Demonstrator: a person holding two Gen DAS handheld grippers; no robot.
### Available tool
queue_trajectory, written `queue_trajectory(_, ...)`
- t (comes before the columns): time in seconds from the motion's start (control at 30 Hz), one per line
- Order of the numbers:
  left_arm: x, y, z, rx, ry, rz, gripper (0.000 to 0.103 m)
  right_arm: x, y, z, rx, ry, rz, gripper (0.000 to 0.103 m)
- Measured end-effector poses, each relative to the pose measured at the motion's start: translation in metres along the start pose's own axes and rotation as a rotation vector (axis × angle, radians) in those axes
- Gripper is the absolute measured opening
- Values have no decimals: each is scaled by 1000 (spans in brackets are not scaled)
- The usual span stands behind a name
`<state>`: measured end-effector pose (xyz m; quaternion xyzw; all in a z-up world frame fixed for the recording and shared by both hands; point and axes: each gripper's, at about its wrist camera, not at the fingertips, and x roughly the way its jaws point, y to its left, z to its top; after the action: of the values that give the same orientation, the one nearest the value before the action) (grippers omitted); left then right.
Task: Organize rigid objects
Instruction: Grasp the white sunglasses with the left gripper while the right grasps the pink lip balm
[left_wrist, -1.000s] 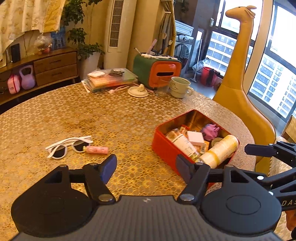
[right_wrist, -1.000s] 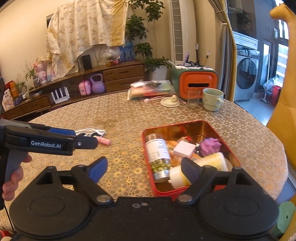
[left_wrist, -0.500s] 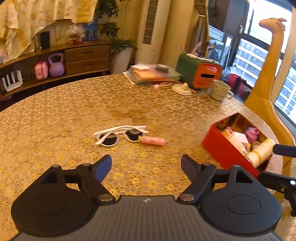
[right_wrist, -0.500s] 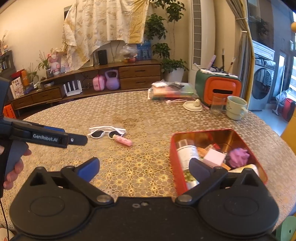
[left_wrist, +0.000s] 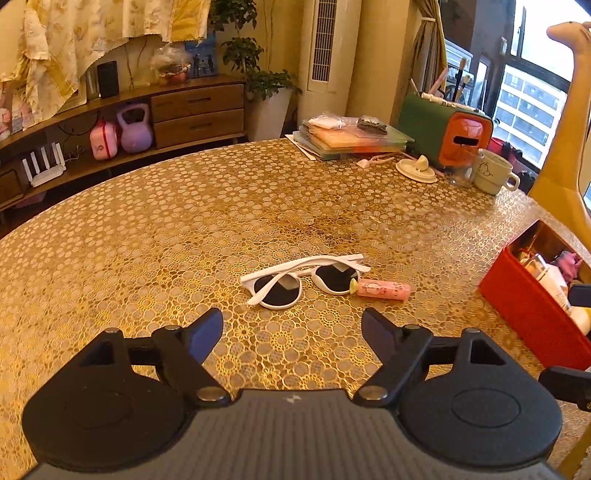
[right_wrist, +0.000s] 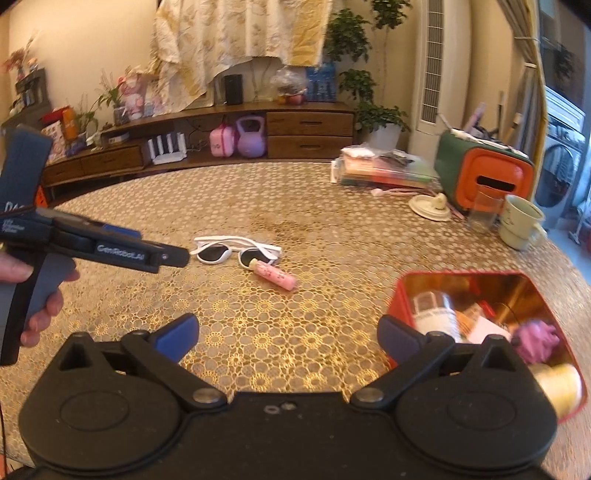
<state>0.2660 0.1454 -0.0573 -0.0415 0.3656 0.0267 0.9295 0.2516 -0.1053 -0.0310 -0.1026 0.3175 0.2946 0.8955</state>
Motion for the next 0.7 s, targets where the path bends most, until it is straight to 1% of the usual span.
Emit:
queue_trajectory(0.2,27,5,13,27,15,-27,82,28,-1,9,-2,18,32,103)
queue_trajectory(0.4,57,10,19,65,36,-16,82,56,-1,14,-11,44,49,101)
queue_trajectory(0.53,70,13,22,77,34,-15,82,74,-1,18,-22,55,63,101)
queue_trajectory(0.63,77,15,25,84,33,-27,82,85,1,21,-35,58,69,99)
queue_trajectory(0.7,81,15,26,98,29,-39,82,92,2,23,-45,62,80,96)
